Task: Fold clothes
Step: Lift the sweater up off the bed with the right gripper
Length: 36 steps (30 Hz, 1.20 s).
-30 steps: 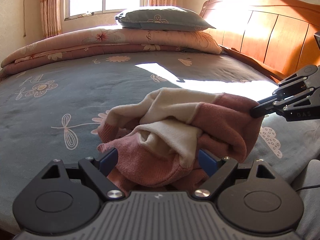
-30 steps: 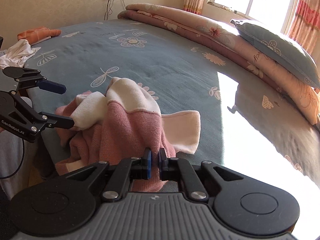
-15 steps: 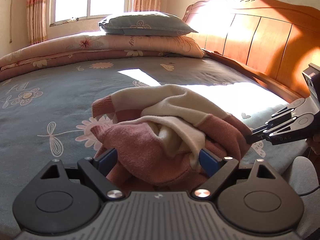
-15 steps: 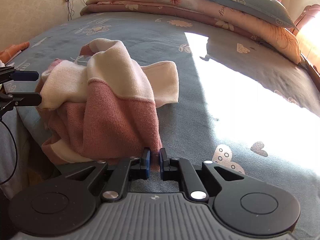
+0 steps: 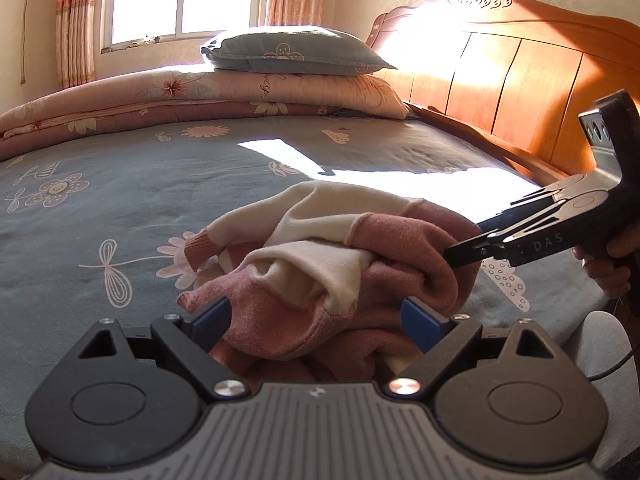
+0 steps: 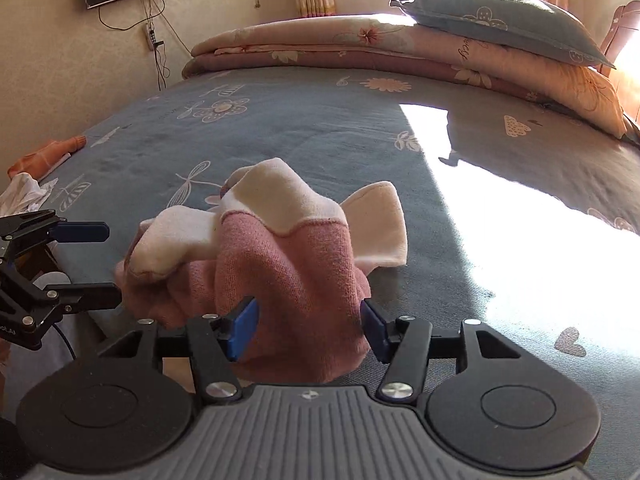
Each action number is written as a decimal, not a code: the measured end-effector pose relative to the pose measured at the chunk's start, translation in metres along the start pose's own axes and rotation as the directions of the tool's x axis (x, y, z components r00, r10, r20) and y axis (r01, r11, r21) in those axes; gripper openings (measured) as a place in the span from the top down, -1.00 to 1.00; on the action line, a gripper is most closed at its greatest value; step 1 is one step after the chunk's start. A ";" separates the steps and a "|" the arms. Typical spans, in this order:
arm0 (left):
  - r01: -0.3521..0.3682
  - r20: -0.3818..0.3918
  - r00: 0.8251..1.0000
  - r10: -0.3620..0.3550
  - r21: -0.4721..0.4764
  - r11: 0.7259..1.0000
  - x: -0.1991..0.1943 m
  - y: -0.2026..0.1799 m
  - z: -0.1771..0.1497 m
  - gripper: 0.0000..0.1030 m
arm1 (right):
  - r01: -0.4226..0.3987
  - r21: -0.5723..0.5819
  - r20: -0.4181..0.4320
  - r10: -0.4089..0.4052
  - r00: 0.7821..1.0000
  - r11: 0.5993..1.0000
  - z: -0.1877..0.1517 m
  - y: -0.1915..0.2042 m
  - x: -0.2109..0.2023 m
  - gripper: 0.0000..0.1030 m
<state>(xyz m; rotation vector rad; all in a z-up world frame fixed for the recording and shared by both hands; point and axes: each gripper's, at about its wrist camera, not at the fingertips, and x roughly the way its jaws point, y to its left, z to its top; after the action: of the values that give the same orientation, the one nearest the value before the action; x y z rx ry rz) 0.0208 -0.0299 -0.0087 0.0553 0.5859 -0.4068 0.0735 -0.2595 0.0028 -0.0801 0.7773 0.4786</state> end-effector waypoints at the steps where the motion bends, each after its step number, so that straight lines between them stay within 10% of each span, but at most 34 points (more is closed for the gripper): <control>1: -0.004 0.001 1.000 0.004 -0.002 1.000 -0.001 0.001 0.000 -0.79 | 0.011 -0.006 -0.009 -0.011 1.000 1.000 0.003 0.004 0.006 0.68; 10: -0.034 -0.008 0.999 0.033 -0.043 0.999 -0.005 0.010 -0.006 -0.79 | -0.078 -0.030 0.204 0.082 0.975 0.997 0.115 0.029 -0.015 0.82; 21: -0.050 0.008 0.999 0.051 -0.097 0.994 -0.016 0.027 -0.014 -0.79 | -0.194 -0.164 0.180 0.222 0.958 0.967 0.206 0.109 0.024 0.83; 36: -0.072 -0.015 0.997 0.071 -0.138 0.988 -0.012 0.043 -0.022 -0.78 | -0.142 -0.068 0.093 0.148 0.985 0.988 0.197 0.083 0.059 0.17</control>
<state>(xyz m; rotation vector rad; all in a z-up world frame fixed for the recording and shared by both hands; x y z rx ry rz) 0.0173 0.0175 -0.0232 -0.0543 0.6189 -0.2955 0.2019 -0.1149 0.1116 -0.0568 0.6753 0.6398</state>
